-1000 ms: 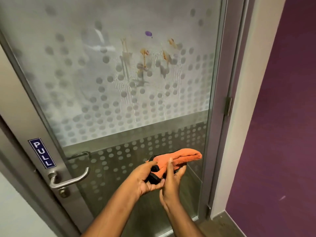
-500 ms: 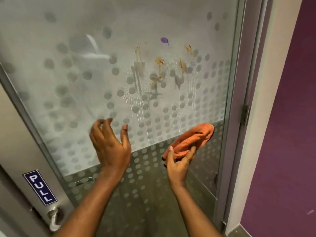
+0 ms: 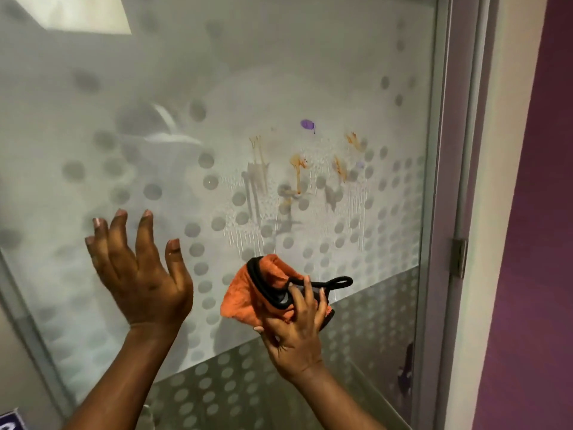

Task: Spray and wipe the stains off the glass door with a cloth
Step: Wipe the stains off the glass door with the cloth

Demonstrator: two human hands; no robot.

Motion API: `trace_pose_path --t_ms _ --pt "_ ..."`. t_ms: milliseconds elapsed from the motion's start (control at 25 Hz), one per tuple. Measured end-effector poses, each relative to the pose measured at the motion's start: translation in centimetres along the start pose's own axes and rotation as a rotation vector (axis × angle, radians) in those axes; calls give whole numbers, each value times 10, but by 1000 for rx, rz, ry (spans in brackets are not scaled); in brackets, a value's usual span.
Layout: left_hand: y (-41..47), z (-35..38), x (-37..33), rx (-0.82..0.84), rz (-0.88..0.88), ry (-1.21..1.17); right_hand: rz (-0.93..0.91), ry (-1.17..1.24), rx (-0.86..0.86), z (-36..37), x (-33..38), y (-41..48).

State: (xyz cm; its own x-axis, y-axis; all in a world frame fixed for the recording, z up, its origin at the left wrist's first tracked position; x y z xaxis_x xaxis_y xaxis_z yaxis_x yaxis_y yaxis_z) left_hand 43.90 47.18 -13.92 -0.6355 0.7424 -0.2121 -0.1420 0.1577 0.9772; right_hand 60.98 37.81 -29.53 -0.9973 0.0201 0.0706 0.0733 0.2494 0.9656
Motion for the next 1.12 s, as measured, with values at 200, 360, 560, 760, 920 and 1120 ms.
trace_pose_path --t_ms 200,360,560,760,920,1120 --pt "-1 4 -3 26 21 106 -300 -36 -83 1 -19 37" --pt "1 4 -8 73 38 194 -319 -57 -105 -1 -11 60" --pt "3 6 -5 182 35 345 -284 -84 -167 -14 1 125" --pt "4 8 -6 230 80 413 -236 -175 -249 -37 -1 193" --pt "4 7 -6 244 93 434 -168 -265 -325 -57 -15 243" --pt "5 5 -7 272 64 434 7 -328 -312 -74 -70 261"
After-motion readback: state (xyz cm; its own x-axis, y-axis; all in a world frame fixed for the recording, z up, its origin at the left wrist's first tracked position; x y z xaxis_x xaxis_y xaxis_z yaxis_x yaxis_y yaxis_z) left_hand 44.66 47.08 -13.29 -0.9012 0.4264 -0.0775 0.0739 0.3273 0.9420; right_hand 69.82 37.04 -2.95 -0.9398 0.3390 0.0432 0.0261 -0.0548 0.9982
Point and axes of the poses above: each hand's wrist, its own y-axis towards the middle knuckle, its own z-axis out of the palm, x = y × z, the point moved 2 cm from there along y, towards the middle knuckle, and after that the axes turned 4 degrees about -z, right-handed, at the moved point
